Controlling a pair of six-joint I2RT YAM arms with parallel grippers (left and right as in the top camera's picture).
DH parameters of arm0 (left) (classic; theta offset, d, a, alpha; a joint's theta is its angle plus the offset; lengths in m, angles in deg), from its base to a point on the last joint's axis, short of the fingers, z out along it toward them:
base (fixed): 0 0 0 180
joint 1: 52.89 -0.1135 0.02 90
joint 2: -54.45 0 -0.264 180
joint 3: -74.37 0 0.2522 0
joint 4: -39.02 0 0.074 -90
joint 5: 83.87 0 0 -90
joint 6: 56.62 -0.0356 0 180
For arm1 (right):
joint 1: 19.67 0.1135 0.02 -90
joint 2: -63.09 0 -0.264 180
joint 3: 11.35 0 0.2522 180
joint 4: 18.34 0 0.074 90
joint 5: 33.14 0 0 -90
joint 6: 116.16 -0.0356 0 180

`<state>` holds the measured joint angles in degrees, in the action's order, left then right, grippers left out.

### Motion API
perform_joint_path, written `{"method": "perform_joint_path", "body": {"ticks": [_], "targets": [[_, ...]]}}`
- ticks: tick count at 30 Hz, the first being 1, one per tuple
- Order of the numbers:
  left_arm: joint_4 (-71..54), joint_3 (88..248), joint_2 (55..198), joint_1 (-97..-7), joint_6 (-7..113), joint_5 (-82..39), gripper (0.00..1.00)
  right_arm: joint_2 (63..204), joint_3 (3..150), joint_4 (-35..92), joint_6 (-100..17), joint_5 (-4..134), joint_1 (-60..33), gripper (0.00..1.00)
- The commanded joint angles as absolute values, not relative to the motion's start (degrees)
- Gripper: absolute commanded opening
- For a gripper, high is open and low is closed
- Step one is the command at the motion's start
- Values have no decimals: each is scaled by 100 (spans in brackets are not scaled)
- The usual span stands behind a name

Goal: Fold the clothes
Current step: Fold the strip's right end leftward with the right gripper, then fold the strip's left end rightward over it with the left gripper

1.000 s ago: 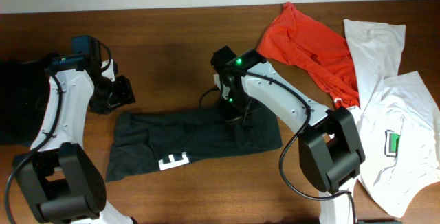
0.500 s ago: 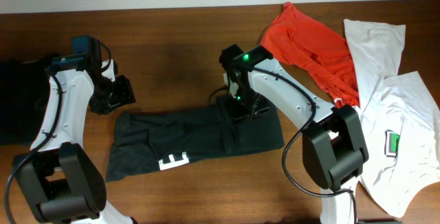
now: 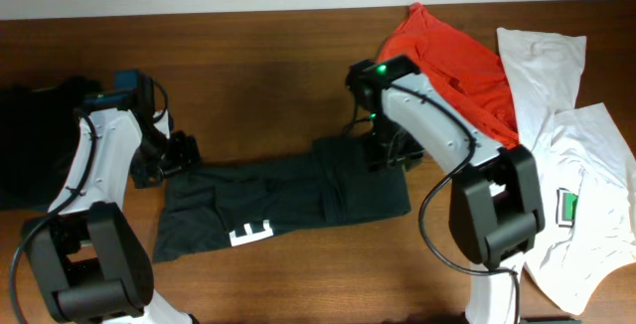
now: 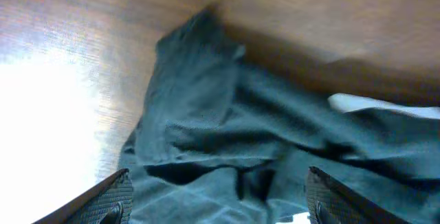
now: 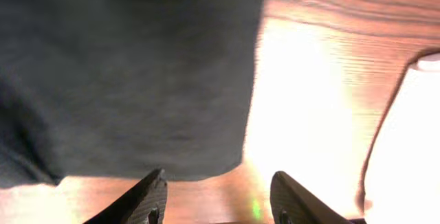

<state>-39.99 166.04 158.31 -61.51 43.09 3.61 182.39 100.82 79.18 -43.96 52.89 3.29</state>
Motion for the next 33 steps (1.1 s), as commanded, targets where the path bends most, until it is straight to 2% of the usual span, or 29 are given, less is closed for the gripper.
{"method": "perform_joint_path", "body": {"ticks": [1, 7, 11, 16, 18, 22, 24, 25, 29, 33], "targets": [[-4017, 16114, 15864, -6234, 4270, 791, 81, 18174, 10065, 7881, -4512, 5075, 67, 53], [-3512, 15465, 15864, -6249, 4233, 1454, 82, 18174, 10065, 7877, -4510, 5079, -99, 53], [-2821, 15039, 15864, -6249, 4235, 1440, 82, 18174, 10065, 7975, -4503, 5077, -99, 53], [-2220, 14525, 15864, -6243, 4231, 341, 81, 18174, 10065, 8071, -4466, 5077, -99, 53], [-2142, 14352, 15864, -6243, 4231, 182, 75, 18174, 10065, 8089, -4466, 5075, -99, 53], [-2142, 14256, 15864, -6243, 4233, 177, 42, 18174, 10065, 8093, -4468, 5077, -99, 53], [-2118, 14256, 15864, -6245, 4233, 182, 9, 18174, 10065, 8093, -4468, 5077, -99, 53], [-2078, 14280, 15864, -6252, 4233, 182, 1, 18174, 10065, 8095, -4468, 5077, -99, 53], [-2181, 15043, 15864, -6645, 4235, 186, 0, 18174, 10069, 8115, -4468, 5075, -117, 53], [-2795, 16274, 15864, -7231, 4233, 367, 0, 18174, 10073, 8181, -4462, 5046, -381, 53]]}}
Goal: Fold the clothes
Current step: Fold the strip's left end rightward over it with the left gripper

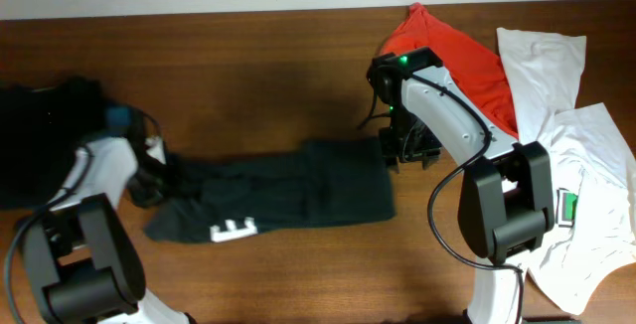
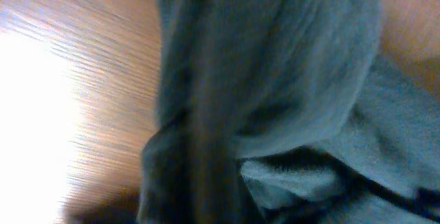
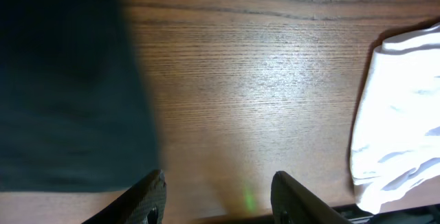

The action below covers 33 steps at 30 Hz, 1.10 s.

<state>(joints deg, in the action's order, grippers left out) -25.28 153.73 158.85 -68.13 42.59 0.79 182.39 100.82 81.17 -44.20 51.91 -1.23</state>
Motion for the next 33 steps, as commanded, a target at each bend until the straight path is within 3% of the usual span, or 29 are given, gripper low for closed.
{"method": "perform_joint_path", "body": {"ticks": [1, 6, 11, 21, 33], "targets": [[-2944, 16514, 15864, -7316, 4233, 466, 0, 18174, 10073, 8187, -4429, 5053, -464, 53], [-3873, 17762, 15864, -7417, 4231, 608, 0, 18174, 10073, 8203, -4099, 5055, -849, 53], [-4662, 18365, 15864, -6588, 4233, 529, 0, 18174, 10073, 8198, -4101, 5055, -893, 53], [-4531, 18357, 16021, -4438, 4294, -162, 0, 18174, 10073, 8222, -4101, 5057, -893, 53], [-4423, 18359, 16733, -3185, 4320, -319, 0, 18174, 10071, 8224, -4101, 5062, -893, 53]]}}
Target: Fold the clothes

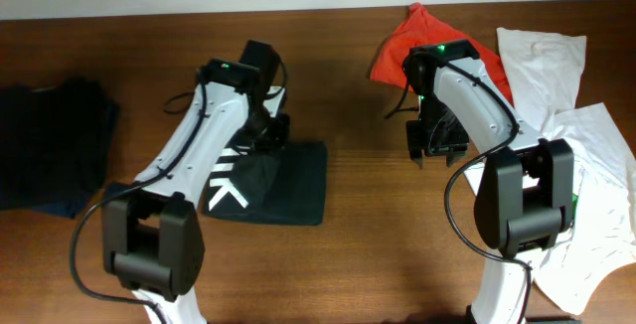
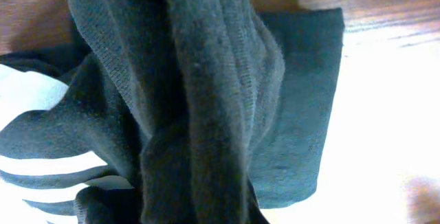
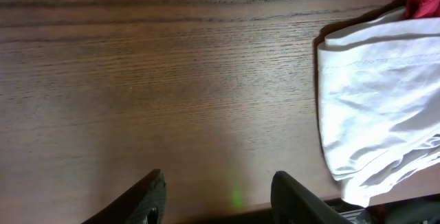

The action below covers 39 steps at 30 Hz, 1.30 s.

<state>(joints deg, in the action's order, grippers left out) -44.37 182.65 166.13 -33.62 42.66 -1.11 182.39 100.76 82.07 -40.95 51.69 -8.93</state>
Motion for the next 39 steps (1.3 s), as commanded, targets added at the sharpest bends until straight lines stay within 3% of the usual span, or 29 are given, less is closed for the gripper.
{"method": "perform_joint_path", "body": {"ticks": [1, 15, 16, 17, 18, 19, 25, 29, 31, 39], "targets": [[-4417, 18359, 16738, -3122, 4320, -312, 0, 18174, 10071, 8227, -4101, 5062, -893, 53], [-4520, 18357, 16738, -2746, 4320, -487, 1, 18174, 10071, 8224, -4099, 5079, -893, 54], [-4550, 18359, 16738, -2730, 4320, -590, 10, 18174, 10071, 8224, -4099, 5079, -890, 54], [-4557, 18359, 16738, -2715, 4318, -892, 33, 18174, 10071, 8224, -4101, 5079, -893, 54], [-4539, 18359, 16738, -2715, 4316, -1189, 49, 18174, 10071, 8224, -4099, 5079, -893, 54], [-4482, 18361, 16738, -2720, 4277, -1501, 54, 18174, 10071, 8222, -4099, 5079, -890, 55], [-4662, 19119, 16731, -3651, 3673, -1698, 56, 18174, 10071, 8196, -3535, 5497, -879, 58], [-4286, 19301, 16762, -4859, 3678, -1635, 56, 18174, 10104, 7945, -1588, 9199, -796, 57], [-4205, 19301, 16823, -5229, 3699, -1635, 56, 18174, 10113, 7645, -1264, 10351, -593, 57], [-4598, 19286, 17579, -5404, 3695, -1403, 57, 18174, 10111, 5973, -1961, 9789, 852, 58]]}}
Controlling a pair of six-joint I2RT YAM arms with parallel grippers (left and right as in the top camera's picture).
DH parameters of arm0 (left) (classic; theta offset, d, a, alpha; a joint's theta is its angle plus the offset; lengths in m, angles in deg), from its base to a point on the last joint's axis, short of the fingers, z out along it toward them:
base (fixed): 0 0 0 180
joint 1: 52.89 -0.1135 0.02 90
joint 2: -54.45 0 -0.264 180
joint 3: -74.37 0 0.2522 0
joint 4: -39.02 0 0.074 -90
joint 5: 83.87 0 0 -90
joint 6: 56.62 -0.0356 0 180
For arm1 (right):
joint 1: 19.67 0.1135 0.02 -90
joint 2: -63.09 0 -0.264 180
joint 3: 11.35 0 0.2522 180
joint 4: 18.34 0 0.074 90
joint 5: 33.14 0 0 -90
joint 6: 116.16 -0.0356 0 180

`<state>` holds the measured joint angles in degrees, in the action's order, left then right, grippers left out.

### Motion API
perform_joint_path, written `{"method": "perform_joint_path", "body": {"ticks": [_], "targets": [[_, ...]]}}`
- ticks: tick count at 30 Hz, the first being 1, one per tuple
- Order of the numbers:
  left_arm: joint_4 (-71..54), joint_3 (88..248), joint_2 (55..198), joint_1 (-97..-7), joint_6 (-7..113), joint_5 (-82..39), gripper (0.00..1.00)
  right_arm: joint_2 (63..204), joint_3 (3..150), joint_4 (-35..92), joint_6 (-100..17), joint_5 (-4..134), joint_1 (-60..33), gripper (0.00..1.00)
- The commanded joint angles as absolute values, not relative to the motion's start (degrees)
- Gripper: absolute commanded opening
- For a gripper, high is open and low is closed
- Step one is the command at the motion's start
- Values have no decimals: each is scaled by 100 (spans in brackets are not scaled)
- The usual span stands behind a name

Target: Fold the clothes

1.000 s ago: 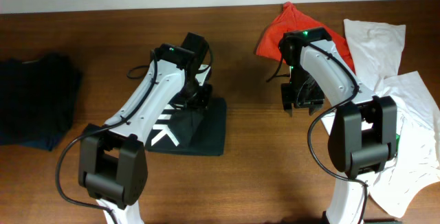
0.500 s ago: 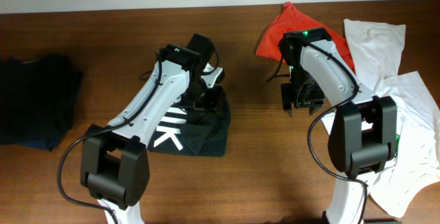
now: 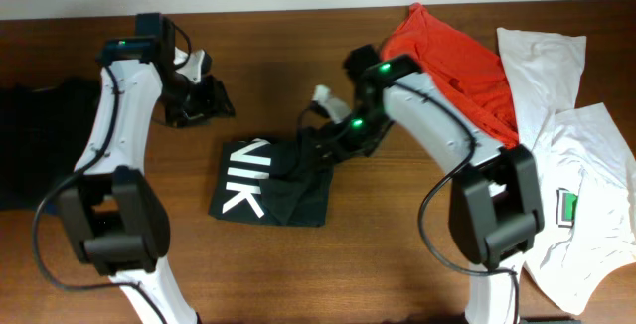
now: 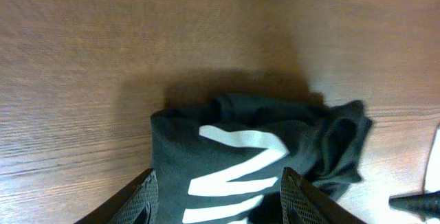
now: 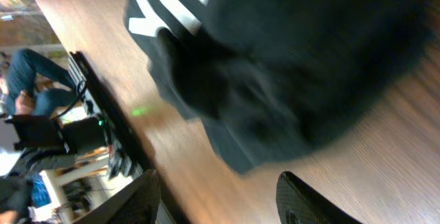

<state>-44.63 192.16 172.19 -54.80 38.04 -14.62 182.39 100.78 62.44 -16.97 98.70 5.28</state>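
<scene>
A dark shirt (image 3: 268, 180) with white letters lies folded into a small block at mid-table, its upper right corner bunched. It also fills the left wrist view (image 4: 234, 155) and the right wrist view (image 5: 275, 45). My left gripper (image 3: 209, 100) hangs open over bare wood up and left of the shirt, its fingers (image 4: 144, 196) wide apart with nothing between them. My right gripper (image 3: 333, 130) is at the bunched corner; its fingers (image 5: 141, 196) are spread over the table beside the cloth, open and holding nothing.
A red garment (image 3: 447, 56) lies at the back right. White garments (image 3: 542, 66) spread along the right edge. A dark pile (image 3: 40, 145) sits at the far left. Bare wooden table (image 3: 298, 284) runs along the front.
My left gripper has let go of the dark shirt and now stands open at the back left. My right gripper has moved from bare wood by the red garment to the shirt's upper right corner.
The dark shirt first lay stretched across the table with both grippers open at its ends. Then my left gripper was shut on its left end. Then that end was held over the right half. Now the shirt lies folded and released.
</scene>
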Motion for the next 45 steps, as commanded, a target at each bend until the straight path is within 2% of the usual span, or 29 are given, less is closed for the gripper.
{"method": "perform_joint_path", "body": {"ticks": [1, 4, 8, 12, 13, 14, 15, 16, 20, 21, 22, 23, 24, 29, 32, 34, 35, 37, 38, 40, 45], "targets": [[-4668, 19283, 17706, -5360, 3695, -1403, 57, 18174, 10108, 5833, -1961, 9706, 1018, 58], [-4771, 19283, 17990, -5233, 3693, -1401, 57, 18187, 10104, 5724, -1961, 8749, 1485, 61], [-4725, 19281, 18058, -5154, 3695, -1333, 57, 18403, 10082, 5346, -1961, 8522, 1796, 62], [-4727, 19279, 18058, -5150, 3695, -1141, 57, 18630, 10049, 5212, -1963, 8220, 1888, 60], [-4727, 19279, 18058, -5150, 3695, -1141, 57, 18633, 10028, 5206, -1966, 8098, 1890, 57], [-4727, 19279, 18060, -5150, 3695, -1141, 58, 18633, 10006, 5208, -1966, 7947, 1890, 50], [-4727, 19279, 18060, -5150, 3695, -1141, 57, 18633, 10004, 5241, -2009, 7857, 1890, 22], [-4727, 19279, 18060, -5150, 3693, -1141, 57, 18633, 10001, 5326, -2103, 7765, 1888, 4], [-4751, 19279, 18060, -5150, 3693, -1141, 58, 18630, 10001, 6565, -3382, 6485, 1730, 4], [-4749, 19279, 18060, -5150, 3693, -1141, 58, 18630, 10001, 6791, -3570, 6273, 1667, 10], [-4749, 19279, 18060, -5150, 3693, -1141, 58, 18630, 10001, 6981, -3633, 6189, 1606, 26], [-4749, 19279, 18060, -5150, 3693, -1141, 58, 18630, 10001, 7269, -3666, 6192, 1472, 38], [-4747, 19279, 18060, -5150, 3693, -1141, 58, 18630, 10001, 7459, -3834, 6128, 1376, 39], [-4743, 19279, 18062, -5150, 3695, -1112, 58, 18357, 10108, 7781, -3843, 6214, 1096, 40], [-4627, 19279, 18091, -5150, 3691, -747, 58, 17863, 10305, 7442, -3419, 7263, 1142, 39], [-4500, 19275, 18110, -5148, 3693, -752, 58, 17778, 10305, 6854, -2888, 8233, 1149, 31], [-4428, 19248, 18110, -5148, 3695, -752, 58, 17826, 10299, 6624, -2886, 8275, 1151, 27], [-4378, 19222, 18113, -5148, 3695, -754, 58, 17981, 10294, 6170, -2892, 8056, 1188, 29], [-4380, 19220, 18110, -5148, 3695, -754, 58, 18073, 10294, 6030, -2895, 7940, 1199, 36], [-4404, 19220, 18113, -5148, 3695, -754, 58, 18257, 10292, 5803, -2897, 7798, 1210, 40], [-4406, 19220, 18113, -5148, 3695, -756, 58, 18595, 10292, 5081, -2899, 7536, 1214, 40]]}}
